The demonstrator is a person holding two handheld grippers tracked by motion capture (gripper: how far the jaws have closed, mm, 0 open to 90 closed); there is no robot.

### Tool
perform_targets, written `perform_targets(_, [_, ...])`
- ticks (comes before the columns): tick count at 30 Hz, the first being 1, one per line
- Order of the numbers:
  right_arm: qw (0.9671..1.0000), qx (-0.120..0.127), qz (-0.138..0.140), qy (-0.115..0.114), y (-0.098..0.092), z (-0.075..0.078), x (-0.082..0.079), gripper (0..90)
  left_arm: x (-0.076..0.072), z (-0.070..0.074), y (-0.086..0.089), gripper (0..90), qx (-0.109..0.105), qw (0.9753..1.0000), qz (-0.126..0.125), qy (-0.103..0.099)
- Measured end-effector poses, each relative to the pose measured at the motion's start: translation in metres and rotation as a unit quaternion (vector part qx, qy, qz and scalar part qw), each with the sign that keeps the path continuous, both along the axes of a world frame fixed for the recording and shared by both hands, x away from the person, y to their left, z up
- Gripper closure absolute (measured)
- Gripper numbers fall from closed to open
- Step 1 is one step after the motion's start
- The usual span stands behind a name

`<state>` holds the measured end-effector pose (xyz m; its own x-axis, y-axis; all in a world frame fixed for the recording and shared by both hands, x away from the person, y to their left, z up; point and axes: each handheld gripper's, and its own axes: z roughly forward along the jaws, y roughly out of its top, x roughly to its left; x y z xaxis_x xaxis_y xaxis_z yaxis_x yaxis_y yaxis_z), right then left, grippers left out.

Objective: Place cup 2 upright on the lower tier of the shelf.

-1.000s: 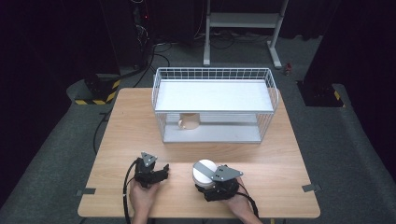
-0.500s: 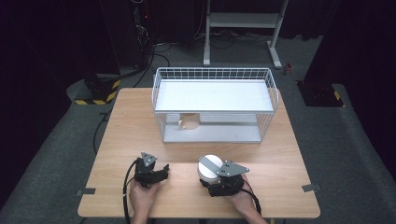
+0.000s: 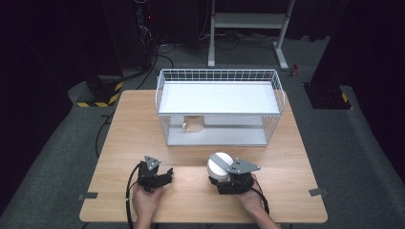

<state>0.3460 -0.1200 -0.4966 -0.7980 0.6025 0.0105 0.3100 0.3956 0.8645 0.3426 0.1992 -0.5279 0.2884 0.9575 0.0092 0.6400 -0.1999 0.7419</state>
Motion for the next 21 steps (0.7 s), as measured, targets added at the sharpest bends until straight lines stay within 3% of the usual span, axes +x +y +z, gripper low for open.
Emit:
perform_targets(8, [0.9998,0.001,-0.015,0.011,-0.007,0.001,0.006,18.9,0.0,0.0,0.0,24.3,0.001,1.0,0.001,0.0])
perform_targets(21, [0.9994,0.0,-0.036,0.004,-0.017,0.014,0.024,18.9,0.0,0.0,0.0,23.1,-0.002,1.0,-0.001,0.002])
